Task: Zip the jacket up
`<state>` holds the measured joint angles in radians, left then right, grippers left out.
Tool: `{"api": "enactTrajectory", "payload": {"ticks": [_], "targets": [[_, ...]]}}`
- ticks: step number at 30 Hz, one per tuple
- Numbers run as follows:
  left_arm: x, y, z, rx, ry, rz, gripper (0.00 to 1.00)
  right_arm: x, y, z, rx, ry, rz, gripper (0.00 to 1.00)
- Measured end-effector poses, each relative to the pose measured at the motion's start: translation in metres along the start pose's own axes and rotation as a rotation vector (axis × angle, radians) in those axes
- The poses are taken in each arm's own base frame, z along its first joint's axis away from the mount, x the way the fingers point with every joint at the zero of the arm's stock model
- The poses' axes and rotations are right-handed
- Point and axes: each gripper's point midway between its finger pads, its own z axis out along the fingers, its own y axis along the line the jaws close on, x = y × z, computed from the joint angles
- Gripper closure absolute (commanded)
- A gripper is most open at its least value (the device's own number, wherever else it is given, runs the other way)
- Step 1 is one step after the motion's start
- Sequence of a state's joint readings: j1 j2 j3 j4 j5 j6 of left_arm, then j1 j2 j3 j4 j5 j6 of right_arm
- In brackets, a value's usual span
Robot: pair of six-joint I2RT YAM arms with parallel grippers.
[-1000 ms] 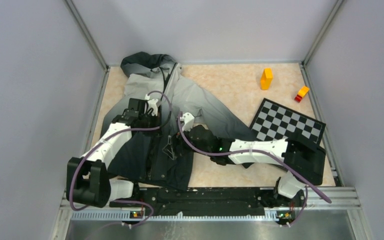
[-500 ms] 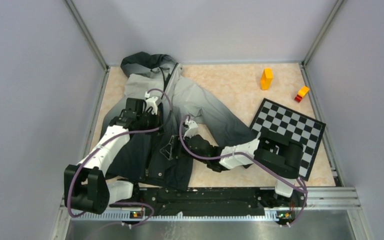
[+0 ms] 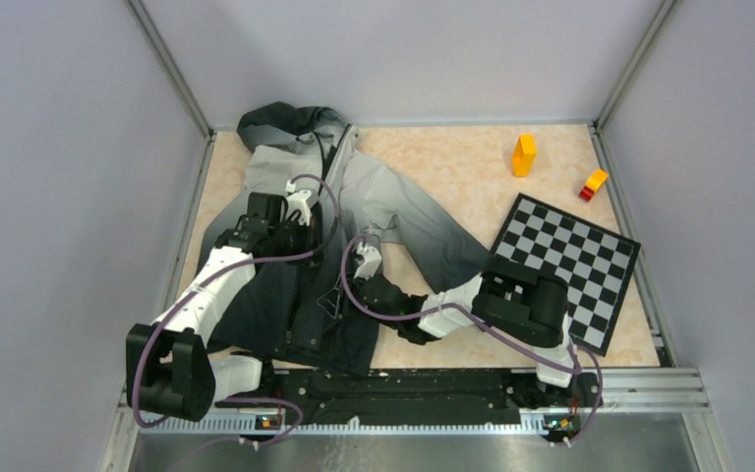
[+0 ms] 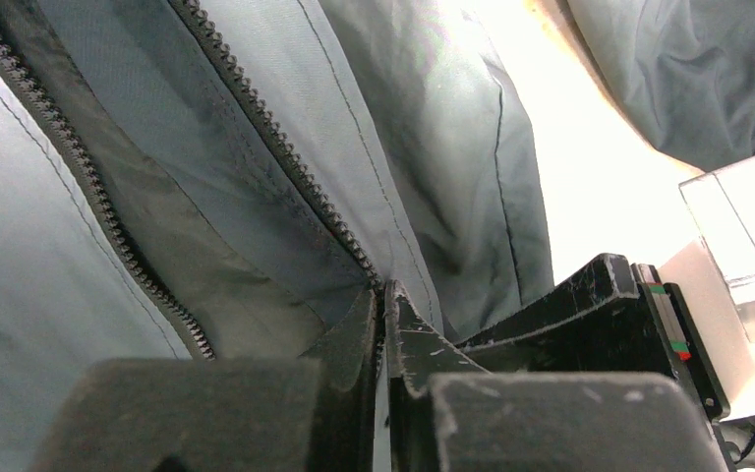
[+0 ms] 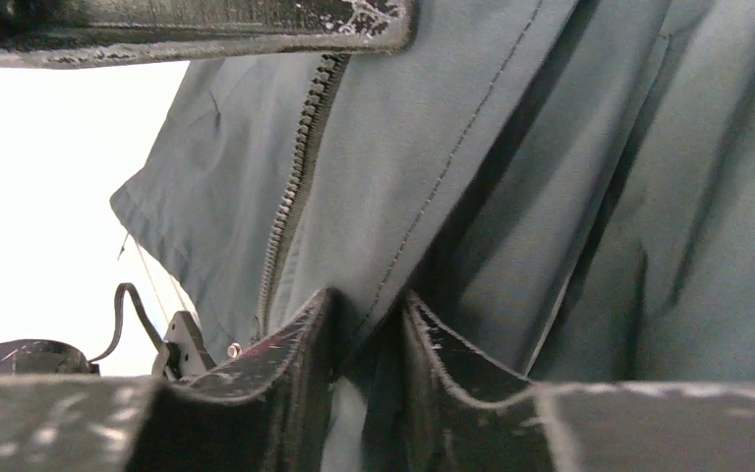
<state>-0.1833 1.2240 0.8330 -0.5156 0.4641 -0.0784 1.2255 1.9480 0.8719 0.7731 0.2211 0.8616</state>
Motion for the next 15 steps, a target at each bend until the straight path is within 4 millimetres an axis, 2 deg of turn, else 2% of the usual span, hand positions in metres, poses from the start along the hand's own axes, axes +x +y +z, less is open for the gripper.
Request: {"api": "enactTrajectory", "payload": {"ticks": [2, 3, 5, 8, 10, 15], "targets": [[0.000, -0.001, 0.000, 0.003, 0.000, 0.001, 0.78, -0.003, 0.001, 0.000, -0.016, 0.001, 0.000, 0.88], [0.000, -0.001, 0.000, 0.005, 0.000, 0.003, 0.72, -0.003, 0.002, 0.000, -0.030, 0.009, 0.001, 0.98], [0.000, -0.002, 0.000, 0.013, -0.001, 0.000, 0.56, -0.007, 0.005, -0.001, -0.081, 0.031, 0.011, 1.00], [-0.004, -0.006, -0.002, 0.021, -0.019, -0.021, 0.44, -0.018, 0.008, -0.004, -0.194, 0.066, 0.064, 1.00], [-0.006, -0.009, -0.007, 0.021, -0.041, -0.039, 0.41, -0.027, 0.009, -0.006, -0.280, 0.074, 0.106, 1.00], [-0.003, -0.017, -0.021, 0.012, -0.096, -0.118, 0.46, -0.024, 0.003, -0.015, -0.361, 0.133, 0.155, 1.00]]}}
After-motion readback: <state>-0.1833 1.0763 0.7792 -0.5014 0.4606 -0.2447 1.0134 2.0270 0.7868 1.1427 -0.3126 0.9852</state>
